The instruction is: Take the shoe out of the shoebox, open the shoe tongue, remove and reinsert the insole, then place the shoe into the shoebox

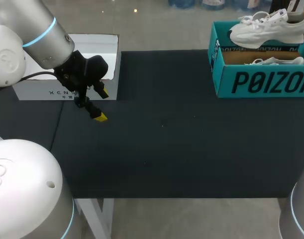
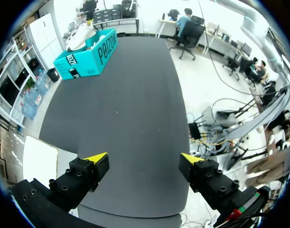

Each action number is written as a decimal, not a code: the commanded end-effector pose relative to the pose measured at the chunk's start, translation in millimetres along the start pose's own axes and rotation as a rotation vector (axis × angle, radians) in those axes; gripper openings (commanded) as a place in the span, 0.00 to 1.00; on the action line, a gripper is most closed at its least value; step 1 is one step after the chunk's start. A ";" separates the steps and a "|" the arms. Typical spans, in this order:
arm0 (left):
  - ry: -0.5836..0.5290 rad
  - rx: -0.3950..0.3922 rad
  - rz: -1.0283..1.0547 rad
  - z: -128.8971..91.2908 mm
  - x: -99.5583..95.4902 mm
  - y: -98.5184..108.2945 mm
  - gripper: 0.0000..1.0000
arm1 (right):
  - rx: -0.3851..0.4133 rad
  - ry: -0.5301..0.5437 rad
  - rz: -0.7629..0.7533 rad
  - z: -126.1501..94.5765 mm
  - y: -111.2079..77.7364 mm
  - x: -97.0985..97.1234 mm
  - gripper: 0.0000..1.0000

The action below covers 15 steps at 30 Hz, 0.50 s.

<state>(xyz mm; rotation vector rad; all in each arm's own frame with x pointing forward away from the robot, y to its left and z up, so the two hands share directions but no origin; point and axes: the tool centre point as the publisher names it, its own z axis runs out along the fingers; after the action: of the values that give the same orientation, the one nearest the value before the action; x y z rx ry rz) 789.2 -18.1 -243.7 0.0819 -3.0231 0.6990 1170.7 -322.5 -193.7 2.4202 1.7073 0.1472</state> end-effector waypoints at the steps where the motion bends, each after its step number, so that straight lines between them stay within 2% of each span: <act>1: 0.000 -0.004 0.000 0.3 -0.4 -0.4 1.00 | 0.027 0.017 0.009 23.1 27.2 -5.9 0.00; 7: 0.000 -0.004 0.000 0.3 -0.4 -0.4 1.00 | 0.024 0.025 0.021 45.4 39.0 -14.1 0.00; 15: 0.000 -0.004 0.000 0.3 -0.4 -0.4 1.00 | 0.024 0.032 0.024 66.3 49.2 -15.1 0.00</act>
<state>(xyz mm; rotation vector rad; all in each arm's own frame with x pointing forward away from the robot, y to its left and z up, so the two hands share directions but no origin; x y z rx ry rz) 789.3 -18.1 -243.7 0.0820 -3.0231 0.6990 1204.8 -353.8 -242.0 2.4502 1.6873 0.1894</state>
